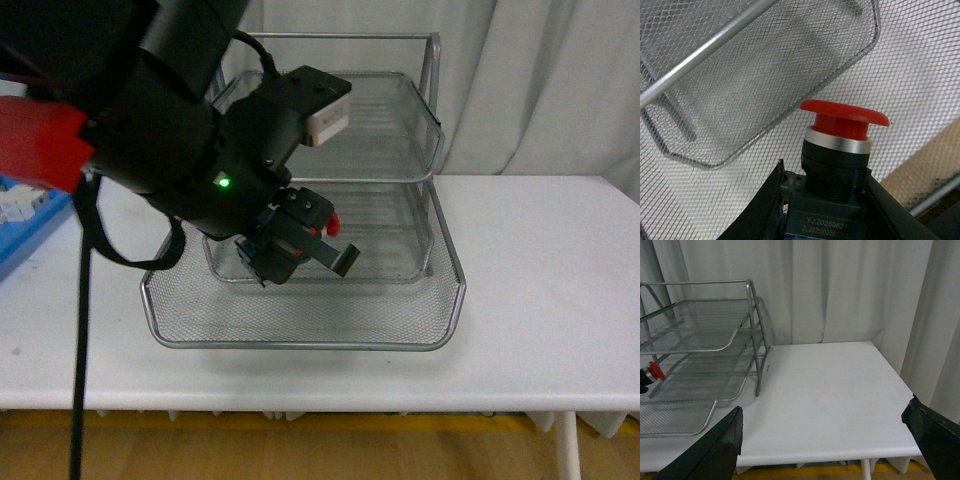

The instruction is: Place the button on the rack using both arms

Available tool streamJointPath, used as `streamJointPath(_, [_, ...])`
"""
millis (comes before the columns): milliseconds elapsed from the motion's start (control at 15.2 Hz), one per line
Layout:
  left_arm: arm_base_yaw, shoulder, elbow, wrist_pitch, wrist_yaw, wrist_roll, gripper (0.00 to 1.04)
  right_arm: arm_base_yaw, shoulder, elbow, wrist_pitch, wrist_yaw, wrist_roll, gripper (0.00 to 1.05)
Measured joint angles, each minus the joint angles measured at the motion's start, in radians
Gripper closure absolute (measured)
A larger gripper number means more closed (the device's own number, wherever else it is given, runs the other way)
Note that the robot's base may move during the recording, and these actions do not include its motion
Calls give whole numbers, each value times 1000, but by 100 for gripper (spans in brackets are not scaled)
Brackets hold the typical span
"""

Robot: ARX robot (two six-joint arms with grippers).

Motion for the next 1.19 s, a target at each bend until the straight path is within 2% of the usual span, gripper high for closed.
streamJointPath(198, [-5, 143, 105, 4, -73, 34, 69, 0, 0, 0, 0, 0, 0, 6])
streamJointPath(263, [2, 171, 126, -17, -81, 28, 65, 0, 0, 0, 0, 0, 0, 6])
streamJointPath(329, [9, 177, 128, -21, -70, 21, 53, 0, 0, 0, 0, 0, 0, 6])
streamJointPath(395, [18, 132, 108, -12, -49, 7, 30, 0, 0, 0, 0, 0, 0, 6])
streamJointPath(461, [37, -68, -48, 125, 34, -34, 5, 0, 0, 0, 0, 0, 0, 6])
streamJointPath(593, [68, -284, -163, 241, 68, -97, 7, 0, 0, 0, 0, 0, 0, 6])
streamJointPath(659, [63, -332, -237, 529, -84, -157, 15, 0, 0, 0, -1, 0, 0, 6])
streamJointPath(725, [80, -367, -344, 732, -233, -208, 26, 0, 0, 0, 2, -5, 0, 6])
streamJointPath(790, [103, -394, -483, 856, -308, -241, 37, 0, 0, 0, 0, -3, 0, 6])
streamJointPath(922, [179, -481, -698, 1010, -286, -270, 64, 0, 0, 0, 0, -3, 0, 6])
streamJointPath(988, [200, -551, -743, 1036, -262, -279, 75, 0, 0, 0, 0, -3, 0, 6])
streamJointPath(1120, [246, -655, -870, 1035, -201, -284, 104, 0, 0, 0, 0, -3, 0, 6])
streamJointPath(1186, [264, -682, -914, 1026, -188, -285, 103, 0, 0, 0, 0, -3, 0, 6])
